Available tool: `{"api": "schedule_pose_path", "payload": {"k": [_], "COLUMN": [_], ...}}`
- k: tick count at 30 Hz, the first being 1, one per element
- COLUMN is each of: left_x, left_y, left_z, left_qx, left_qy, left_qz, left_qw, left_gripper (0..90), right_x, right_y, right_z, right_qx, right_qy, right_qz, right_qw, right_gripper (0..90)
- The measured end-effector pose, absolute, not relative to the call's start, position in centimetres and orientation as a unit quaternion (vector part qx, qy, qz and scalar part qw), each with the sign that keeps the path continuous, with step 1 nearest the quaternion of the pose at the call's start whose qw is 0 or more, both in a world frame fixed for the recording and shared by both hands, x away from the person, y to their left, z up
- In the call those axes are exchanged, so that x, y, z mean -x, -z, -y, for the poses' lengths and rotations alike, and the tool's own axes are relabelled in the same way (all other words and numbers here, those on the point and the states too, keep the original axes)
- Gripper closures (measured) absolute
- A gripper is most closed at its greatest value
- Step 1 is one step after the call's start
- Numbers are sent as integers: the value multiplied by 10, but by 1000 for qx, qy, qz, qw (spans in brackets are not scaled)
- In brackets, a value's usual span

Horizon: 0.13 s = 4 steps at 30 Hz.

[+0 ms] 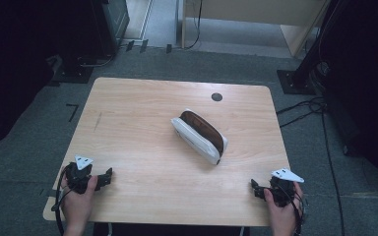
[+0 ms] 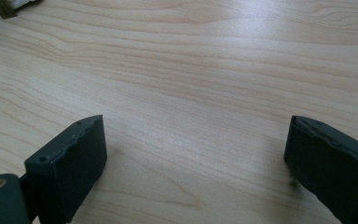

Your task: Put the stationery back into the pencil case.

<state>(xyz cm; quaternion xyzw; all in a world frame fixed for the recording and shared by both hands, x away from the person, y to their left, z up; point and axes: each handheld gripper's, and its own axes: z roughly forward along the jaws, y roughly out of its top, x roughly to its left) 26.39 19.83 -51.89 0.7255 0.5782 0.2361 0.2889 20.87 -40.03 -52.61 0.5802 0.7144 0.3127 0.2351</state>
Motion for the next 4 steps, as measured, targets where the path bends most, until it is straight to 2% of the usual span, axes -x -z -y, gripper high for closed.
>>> {"api": "schedule_pose_path", "payload": {"k": [4], "left_x": [-264], "left_y": [519], "left_z": [-198], "left_qx": [-726], "left_qy": [-236], "left_qz": [-578], "left_qw": [289], "left_gripper": [31], "right_x": [-209], "right_y": [526], "right_z": [400], "right_qx": [-580], "right_qy": [-313], "right_qz": [-714], "right_qw": [235], "right_gripper": [52]}}
